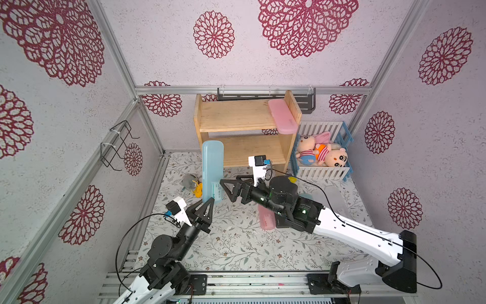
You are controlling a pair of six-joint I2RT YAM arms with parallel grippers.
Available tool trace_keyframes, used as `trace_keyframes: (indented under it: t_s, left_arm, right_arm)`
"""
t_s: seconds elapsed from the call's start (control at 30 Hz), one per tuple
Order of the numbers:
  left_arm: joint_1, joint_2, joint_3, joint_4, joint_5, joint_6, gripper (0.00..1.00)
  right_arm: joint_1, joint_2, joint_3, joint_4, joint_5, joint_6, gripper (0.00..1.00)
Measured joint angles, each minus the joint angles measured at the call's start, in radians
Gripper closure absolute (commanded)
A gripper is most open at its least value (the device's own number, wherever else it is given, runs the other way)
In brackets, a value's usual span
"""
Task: Remove the pencil cases from the shelf
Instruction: Pick up the pencil case from the shelf, then place the pencil case at the center of the board.
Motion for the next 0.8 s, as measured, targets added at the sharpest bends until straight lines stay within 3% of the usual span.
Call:
trace_keyframes:
  t_s: [0.3,0.8]
  left_arm:
    - [0.000,-0.078,-0.011,-0.071,-0.007,0.019,1.00]
    - [0.000,-0.103,-0.011,-0.146,-0.019,0.038,1.00]
  right_arm:
    - [0.034,0.195,0.233,-0.080,0.042,-0.002,0.01]
    - [0.066,0.307,0.360,-0.173,0.074,-0.023,0.05]
